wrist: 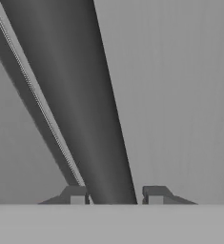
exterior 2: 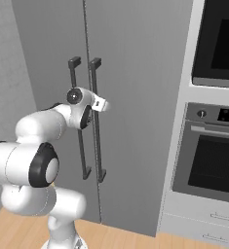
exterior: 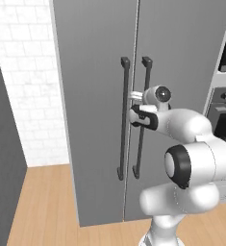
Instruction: Take the strawberry from the fridge and place it on top of the pancake, located on the dining counter.
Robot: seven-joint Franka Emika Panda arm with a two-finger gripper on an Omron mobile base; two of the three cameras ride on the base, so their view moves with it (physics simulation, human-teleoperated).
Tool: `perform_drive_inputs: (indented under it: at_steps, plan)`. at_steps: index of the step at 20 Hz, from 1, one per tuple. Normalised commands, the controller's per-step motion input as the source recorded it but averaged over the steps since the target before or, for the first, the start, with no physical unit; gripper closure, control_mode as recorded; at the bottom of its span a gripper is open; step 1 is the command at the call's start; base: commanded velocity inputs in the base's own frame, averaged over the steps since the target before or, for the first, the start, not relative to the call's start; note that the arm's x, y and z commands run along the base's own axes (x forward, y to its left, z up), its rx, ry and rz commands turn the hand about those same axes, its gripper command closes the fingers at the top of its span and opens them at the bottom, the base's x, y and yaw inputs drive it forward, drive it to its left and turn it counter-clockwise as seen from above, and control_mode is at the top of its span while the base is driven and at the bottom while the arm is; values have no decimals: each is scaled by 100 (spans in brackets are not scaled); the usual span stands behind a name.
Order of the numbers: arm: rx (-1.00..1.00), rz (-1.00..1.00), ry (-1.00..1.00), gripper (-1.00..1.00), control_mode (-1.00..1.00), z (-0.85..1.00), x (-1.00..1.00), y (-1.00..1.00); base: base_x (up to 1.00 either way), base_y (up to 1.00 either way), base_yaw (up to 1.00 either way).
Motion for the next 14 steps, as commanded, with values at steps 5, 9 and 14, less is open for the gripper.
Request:
perform_drive_inputs:
  at_steps: [5,9,14]
  plan:
    - [0,3,12,100,-100,-2,-12,-74,0,0,0]
    - [0,15,2,100,-100,-5,-68,-100,0,0,0]
    - [0,16,1,100,-100,-11,-83,-100,0,0,0]
